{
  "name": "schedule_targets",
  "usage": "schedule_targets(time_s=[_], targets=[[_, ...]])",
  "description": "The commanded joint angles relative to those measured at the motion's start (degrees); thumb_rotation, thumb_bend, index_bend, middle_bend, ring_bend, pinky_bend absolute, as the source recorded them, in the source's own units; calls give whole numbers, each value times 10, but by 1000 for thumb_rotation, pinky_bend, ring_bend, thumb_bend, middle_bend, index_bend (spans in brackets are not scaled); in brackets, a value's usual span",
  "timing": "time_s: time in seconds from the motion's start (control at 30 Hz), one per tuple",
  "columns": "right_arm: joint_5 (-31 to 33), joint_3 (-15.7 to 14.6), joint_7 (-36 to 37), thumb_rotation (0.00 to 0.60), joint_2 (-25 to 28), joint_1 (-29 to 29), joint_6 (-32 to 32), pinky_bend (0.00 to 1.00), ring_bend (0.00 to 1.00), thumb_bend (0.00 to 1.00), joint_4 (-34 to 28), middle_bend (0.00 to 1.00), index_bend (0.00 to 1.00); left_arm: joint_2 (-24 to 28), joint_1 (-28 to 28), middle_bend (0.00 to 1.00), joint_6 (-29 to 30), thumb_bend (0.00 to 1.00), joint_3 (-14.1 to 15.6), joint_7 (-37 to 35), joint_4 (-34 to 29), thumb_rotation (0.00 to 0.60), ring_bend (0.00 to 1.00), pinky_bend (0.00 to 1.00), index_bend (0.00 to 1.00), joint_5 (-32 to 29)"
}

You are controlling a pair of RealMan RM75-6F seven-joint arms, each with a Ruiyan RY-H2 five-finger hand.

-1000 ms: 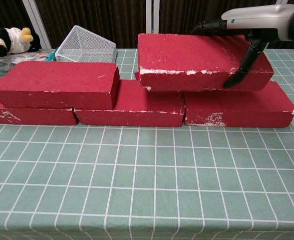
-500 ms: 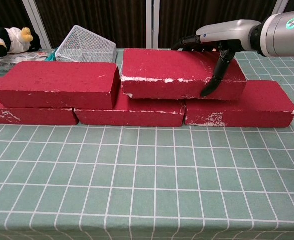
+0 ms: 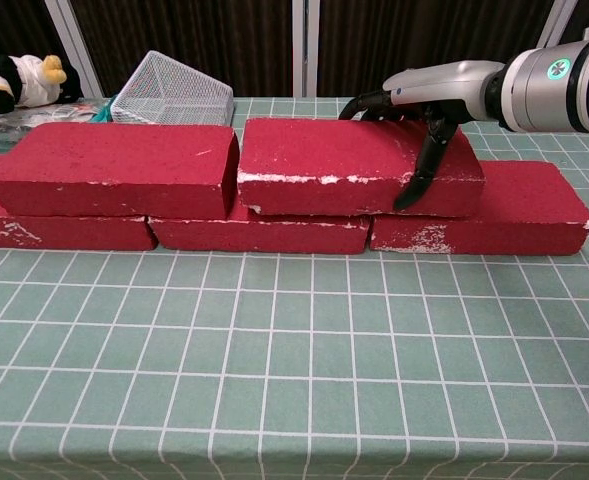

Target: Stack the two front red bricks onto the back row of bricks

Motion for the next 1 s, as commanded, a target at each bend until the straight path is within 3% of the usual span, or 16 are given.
schedule_targets(time_s=[0.03, 0.4, 1.0], targets=[[13, -4, -8, 600, -3, 9, 6, 214, 168, 62, -2, 233, 81, 0, 0, 0, -1, 44, 1, -4, 2, 600, 0, 0, 35, 0], [75, -18, -46, 600, -13, 38, 35, 198, 168, 63, -15, 227, 80, 2, 0, 0, 1, 44, 3, -21, 8, 600, 0, 0, 35, 8], [98, -18, -41, 600, -23, 51, 37, 194, 168, 62, -6, 221, 75, -1, 2, 0, 2, 44, 4, -36, 18, 600, 0, 0, 35, 8]])
